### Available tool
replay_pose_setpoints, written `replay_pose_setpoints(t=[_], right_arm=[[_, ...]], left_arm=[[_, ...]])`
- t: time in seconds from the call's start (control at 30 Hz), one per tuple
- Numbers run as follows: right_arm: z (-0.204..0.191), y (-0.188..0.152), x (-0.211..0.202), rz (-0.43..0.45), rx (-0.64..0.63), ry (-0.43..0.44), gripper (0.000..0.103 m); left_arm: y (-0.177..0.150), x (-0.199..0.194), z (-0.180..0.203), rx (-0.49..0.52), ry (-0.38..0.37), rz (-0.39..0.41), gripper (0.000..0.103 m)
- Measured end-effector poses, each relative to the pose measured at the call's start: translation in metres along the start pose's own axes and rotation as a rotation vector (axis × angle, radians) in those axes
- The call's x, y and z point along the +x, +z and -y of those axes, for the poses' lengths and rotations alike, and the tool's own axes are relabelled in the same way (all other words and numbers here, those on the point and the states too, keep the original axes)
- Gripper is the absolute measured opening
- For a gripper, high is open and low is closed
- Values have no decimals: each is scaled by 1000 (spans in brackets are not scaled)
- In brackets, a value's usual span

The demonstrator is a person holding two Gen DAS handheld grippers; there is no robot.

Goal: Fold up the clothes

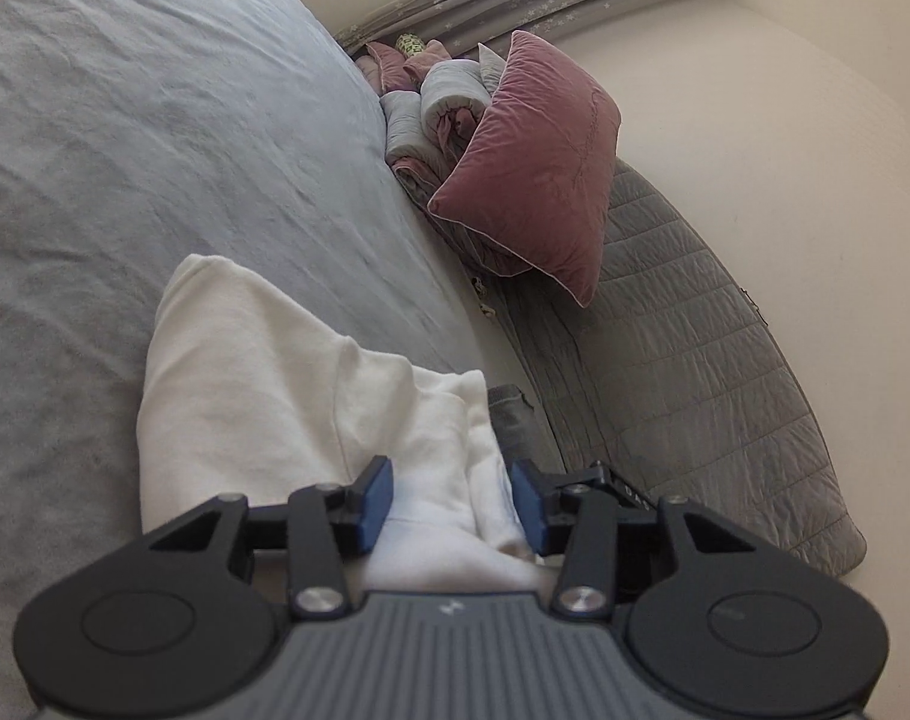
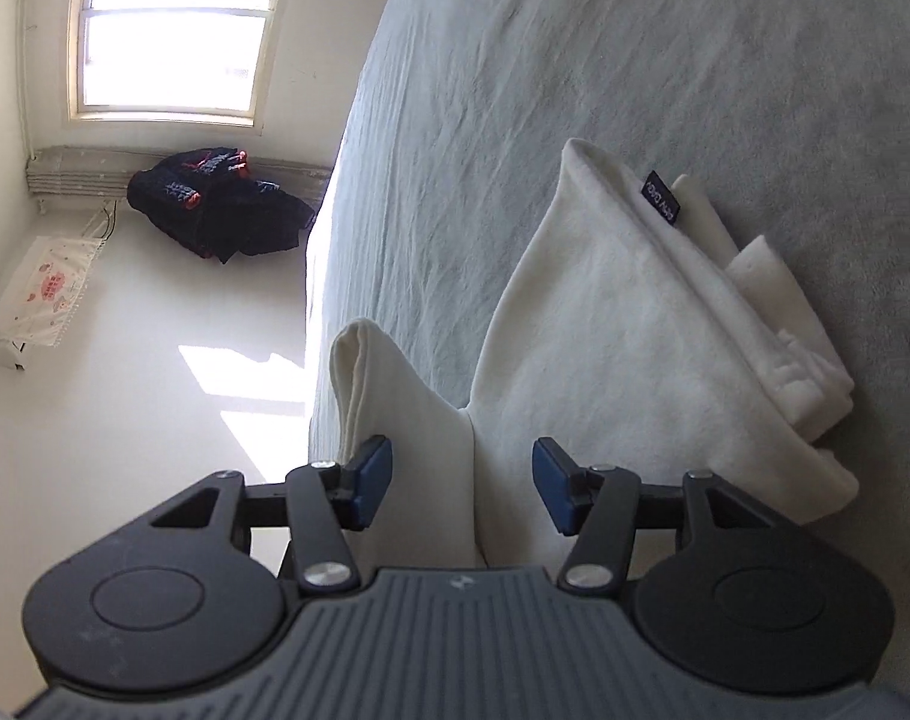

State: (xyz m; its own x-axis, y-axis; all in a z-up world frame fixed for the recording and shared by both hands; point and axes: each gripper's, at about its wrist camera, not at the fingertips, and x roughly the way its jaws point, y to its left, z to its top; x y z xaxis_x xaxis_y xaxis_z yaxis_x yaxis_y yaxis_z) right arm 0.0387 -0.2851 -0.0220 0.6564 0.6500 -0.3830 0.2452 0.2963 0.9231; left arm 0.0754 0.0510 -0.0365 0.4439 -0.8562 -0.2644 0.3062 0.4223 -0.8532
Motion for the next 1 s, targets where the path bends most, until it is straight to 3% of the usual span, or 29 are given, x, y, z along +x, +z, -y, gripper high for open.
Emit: replay_pose_setpoints(t=[0.1,0.33,0.47,0.57,0.6,0.77,1.0], right_arm=[[7,3,-13,14,70,18,56],[-8,-2,-30,10,34,38,57],[-13,-7,-34,-9,32,69,58],[-16,-8,-33,-25,23,57,61],[-16,-8,-32,-33,18,41,61],[-28,-12,-27,-66,-66,-16,61],[-46,-18,-7,-58,-286,-111,61]], left_arm=[[2,1,1,-2,-7,-5,46],[7,-17,0,-14,-32,61,47],[8,-30,-1,25,53,86,46],[8,-36,-4,64,166,50,31],[7,-36,-4,88,217,33,29],[-4,-30,-9,144,328,-30,22],[-17,-25,2,223,315,-11,20]])
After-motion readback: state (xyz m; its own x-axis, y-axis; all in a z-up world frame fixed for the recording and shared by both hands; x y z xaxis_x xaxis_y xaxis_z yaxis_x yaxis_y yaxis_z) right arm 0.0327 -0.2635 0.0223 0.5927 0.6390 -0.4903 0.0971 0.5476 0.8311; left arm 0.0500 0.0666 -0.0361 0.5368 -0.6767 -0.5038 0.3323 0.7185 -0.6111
